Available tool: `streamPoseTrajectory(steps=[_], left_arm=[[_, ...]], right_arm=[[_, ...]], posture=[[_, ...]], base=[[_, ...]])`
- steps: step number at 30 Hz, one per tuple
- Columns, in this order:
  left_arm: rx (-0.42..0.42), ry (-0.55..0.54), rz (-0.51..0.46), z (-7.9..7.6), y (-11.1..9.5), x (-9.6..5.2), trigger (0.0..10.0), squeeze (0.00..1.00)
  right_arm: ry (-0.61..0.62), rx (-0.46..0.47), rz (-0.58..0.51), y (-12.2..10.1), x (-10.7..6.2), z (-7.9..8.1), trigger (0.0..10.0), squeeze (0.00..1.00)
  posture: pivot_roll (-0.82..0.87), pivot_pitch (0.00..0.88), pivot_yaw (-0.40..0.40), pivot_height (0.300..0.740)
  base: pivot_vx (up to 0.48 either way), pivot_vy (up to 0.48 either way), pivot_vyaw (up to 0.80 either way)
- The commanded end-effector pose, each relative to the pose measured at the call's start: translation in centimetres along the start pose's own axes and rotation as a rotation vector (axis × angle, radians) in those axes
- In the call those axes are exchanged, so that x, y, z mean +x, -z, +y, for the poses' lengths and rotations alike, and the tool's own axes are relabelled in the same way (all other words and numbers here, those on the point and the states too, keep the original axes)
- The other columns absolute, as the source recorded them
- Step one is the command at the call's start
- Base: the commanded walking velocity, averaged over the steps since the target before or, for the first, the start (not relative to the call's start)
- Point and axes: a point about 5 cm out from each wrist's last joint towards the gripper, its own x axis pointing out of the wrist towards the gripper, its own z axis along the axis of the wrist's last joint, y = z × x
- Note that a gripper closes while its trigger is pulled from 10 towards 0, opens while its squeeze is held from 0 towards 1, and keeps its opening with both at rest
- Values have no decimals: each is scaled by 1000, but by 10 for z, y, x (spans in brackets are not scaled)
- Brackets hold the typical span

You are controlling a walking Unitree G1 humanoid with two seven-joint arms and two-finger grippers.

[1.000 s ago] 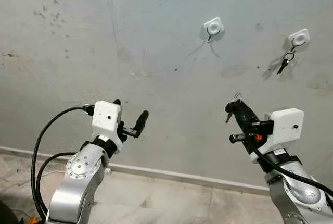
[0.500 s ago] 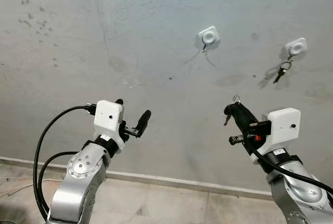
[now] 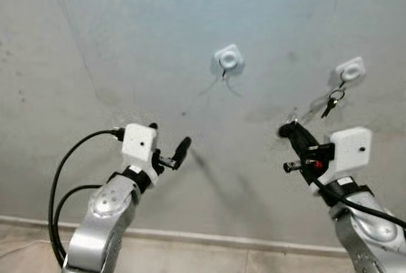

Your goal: Hang keys on a hook

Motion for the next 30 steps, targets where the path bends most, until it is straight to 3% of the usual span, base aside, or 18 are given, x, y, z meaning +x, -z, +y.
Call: streamPoseTrajectory(steps=[1,11,15,25,30], left_arm=[[14,-38,6,9,0,-4,10000,0],[60,-90,12,14,0,-5,10000,0],[85,-132,18,20,1,-6,10000,0],[72,-77,21,16,0,-13,10000,0],[100,-73,33,17,4,-18,10000,0]], right_arm=[[-27,1,-19,-4,1,5,10000,0],[-73,27,-51,-10,10,16,10000,0],[-126,61,-95,-19,24,28,10000,0],[-296,141,-136,-28,53,63,10000,0],[-340,166,-137,-27,58,69,10000,0]], posture=[[159,0,-30,740],[162,0,-30,740],[171,0,-26,740],[206,0,-31,740],[218,0,-34,740]], base=[[0,0,0],[0,0,0],[0,0,0],[0,0,0],[0,0,0]])
